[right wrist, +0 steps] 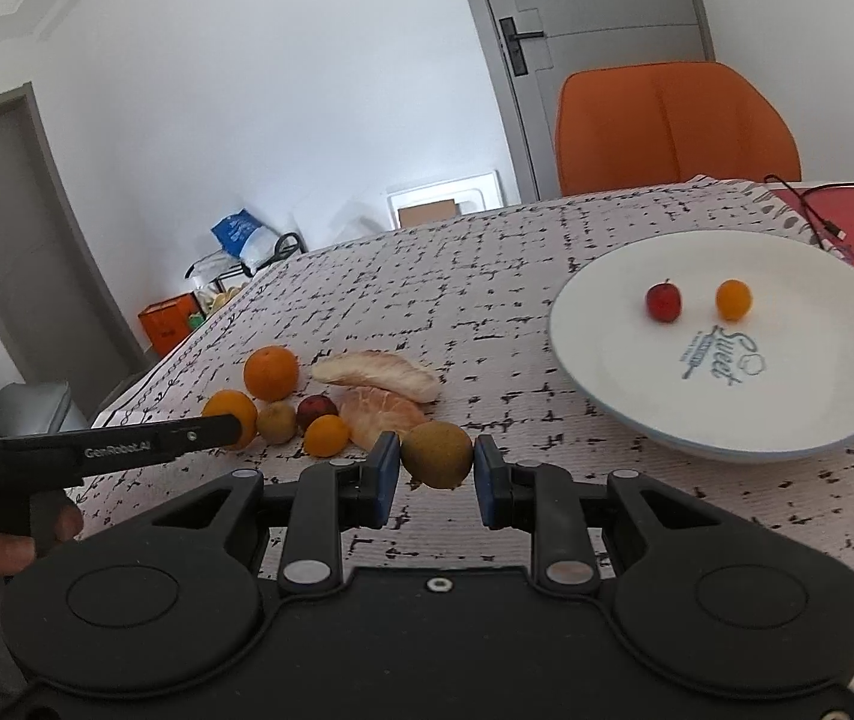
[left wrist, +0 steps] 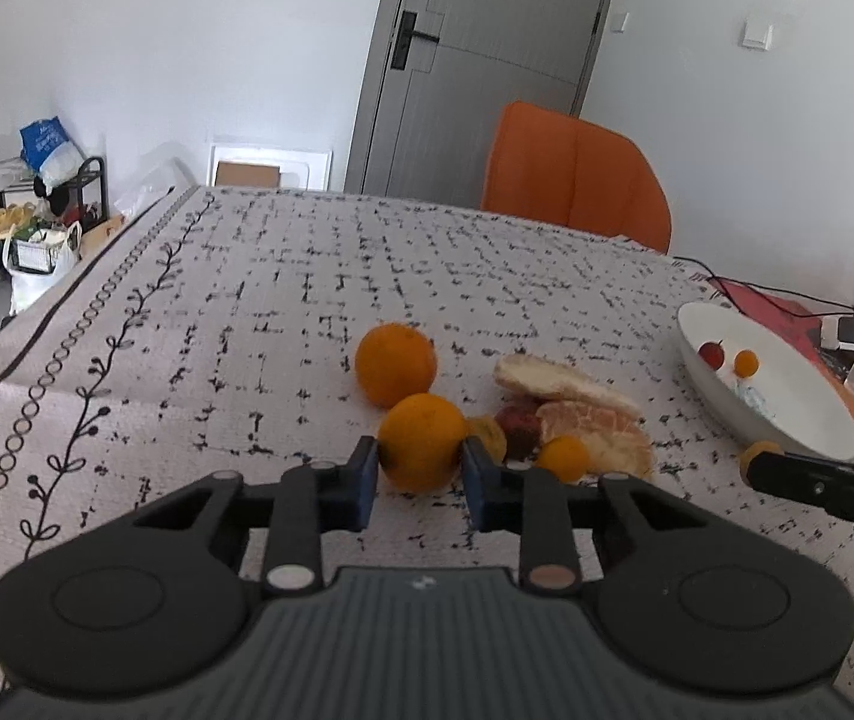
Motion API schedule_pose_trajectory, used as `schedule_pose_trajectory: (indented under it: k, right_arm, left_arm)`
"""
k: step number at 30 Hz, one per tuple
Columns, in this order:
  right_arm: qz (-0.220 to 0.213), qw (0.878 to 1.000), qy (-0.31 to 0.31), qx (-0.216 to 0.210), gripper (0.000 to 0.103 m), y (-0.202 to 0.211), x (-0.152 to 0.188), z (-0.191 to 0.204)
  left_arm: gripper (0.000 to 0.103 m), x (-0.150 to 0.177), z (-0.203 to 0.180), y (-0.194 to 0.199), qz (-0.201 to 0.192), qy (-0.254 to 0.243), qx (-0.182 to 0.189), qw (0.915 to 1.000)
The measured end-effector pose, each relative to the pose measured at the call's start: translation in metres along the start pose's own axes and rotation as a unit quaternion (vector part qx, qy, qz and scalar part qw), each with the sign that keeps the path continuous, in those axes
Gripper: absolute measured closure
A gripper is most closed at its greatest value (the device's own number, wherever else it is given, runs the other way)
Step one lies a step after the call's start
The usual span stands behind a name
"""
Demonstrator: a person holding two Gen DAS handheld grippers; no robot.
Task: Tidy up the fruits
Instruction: 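Grasp a brown kiwi with the right tool while the left tool grasps a large orange, then lower the kiwi into the white bowl with the right tool while the left tool releases the orange there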
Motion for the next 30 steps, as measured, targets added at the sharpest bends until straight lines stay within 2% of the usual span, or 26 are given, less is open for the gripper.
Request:
schedule_pose_trajectory:
  k: [14, 15, 16, 17, 21, 24, 26, 29, 30]
  right_arm:
    - [-0.033, 0.999, -0.018, 0.004, 0.078, 0.029, -0.010, -0.023]
    - [-0.035, 0.999, -0.020, 0.005, 0.078, 0.031, -0.011, -0.026]
    - [-0.037, 0.999, -0.022, 0.006, 0.078, 0.033, -0.012, -0.028]
    - [-0.040, 0.999, -0.024, 0.007, 0.078, 0.035, -0.012, -0.030]
    - [-0.043, 0.999, -0.031, 0.011, 0.078, 0.040, -0.014, -0.040]
    - [-0.045, 0.998, -0.034, 0.009, 0.078, 0.043, -0.014, -0.042]
    - [-0.046, 0.998, -0.035, 0.008, 0.078, 0.044, -0.013, -0.044]
    - [-0.043, 0.998, -0.039, 0.008, 0.078, 0.041, -0.012, -0.046]
    - [-0.042, 0.998, -0.041, 0.008, 0.078, 0.041, -0.012, -0.046]
  left_arm:
    - [0.080, -0.019, -0.034, 0.017, -0.025, -0.019, 0.013, 0.9994]
    - [0.082, -0.020, -0.036, 0.018, -0.026, -0.021, 0.015, 0.9993]
    - [0.097, -0.021, -0.040, 0.019, -0.027, -0.025, 0.017, 0.9992]
    - [0.103, -0.023, -0.044, 0.019, -0.027, -0.028, 0.022, 0.9990]
    - [0.103, -0.023, -0.052, 0.013, -0.014, -0.042, 0.014, 0.9989]
    - [0.099, -0.016, -0.051, 0.009, 0.006, -0.040, -0.003, 0.9992]
    - [0.097, -0.012, -0.051, 0.009, 0.011, -0.041, 0.005, 0.9991]
    - [0.083, -0.010, -0.047, 0.010, 0.013, -0.044, -0.003, 0.9989]
    - [0.073, -0.009, -0.047, 0.011, 0.015, -0.044, -0.006, 0.9989]
Point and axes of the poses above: each gripper's, at about its wrist camera, not at the fingertips, and y roughly against the way its jaws point, z to its left, x to its underside, the point moved 9 cm from there along -y, roughly the way its jaws point, and after that the axes turned 11 degrees about -y, right-handed, at the moved point
